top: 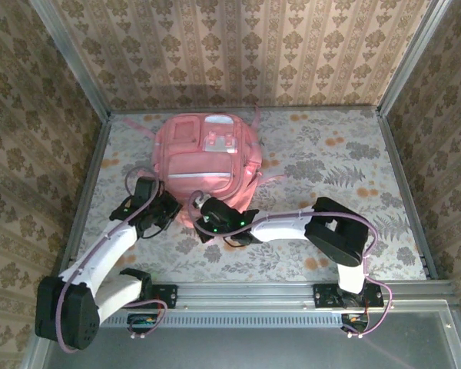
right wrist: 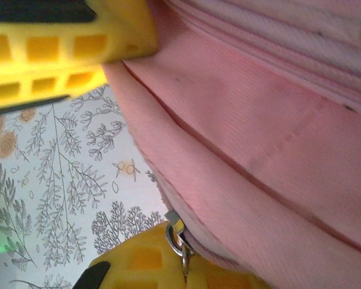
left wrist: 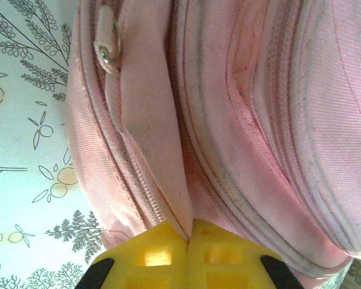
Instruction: Pack the student bag
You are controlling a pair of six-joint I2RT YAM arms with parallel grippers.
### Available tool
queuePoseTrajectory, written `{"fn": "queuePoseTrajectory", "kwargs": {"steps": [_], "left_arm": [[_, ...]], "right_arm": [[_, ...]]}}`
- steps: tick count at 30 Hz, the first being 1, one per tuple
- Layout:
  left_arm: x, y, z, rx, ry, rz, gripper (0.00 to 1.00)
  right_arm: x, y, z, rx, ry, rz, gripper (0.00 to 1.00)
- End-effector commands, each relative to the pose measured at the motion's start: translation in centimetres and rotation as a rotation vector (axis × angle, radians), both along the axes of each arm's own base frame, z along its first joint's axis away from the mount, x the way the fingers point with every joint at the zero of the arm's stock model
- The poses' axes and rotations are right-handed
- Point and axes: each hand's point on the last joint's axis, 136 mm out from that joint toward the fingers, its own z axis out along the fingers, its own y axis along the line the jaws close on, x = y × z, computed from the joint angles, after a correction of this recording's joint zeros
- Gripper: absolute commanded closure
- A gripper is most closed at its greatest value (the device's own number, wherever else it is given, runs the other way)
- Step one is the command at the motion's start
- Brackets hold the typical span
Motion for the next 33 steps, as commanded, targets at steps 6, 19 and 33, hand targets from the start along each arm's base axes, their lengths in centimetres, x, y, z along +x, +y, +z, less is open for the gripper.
{"fn": "queuePoseTrajectory", "kwargs": {"steps": [6,19,33], "left_arm": [[0.6,2.8,2.0,0.089,-0.055,0.046,1.00],[0.5,3.2,2.0,0.140,-0.053,0.014,1.00],[0.9,3.7,2.4,0.161,-0.060,0.005,1.00]], "right_arm": [[0.7,-6.4,-1.3,-0.122,-0.026,-0.080,1.00],[0.7,-10.1,-1.4,-0.202,-0.008,-0.030,1.00],[1.2,-13.7,-1.4,-0.166,0.047,-0.028,1.00]]}}
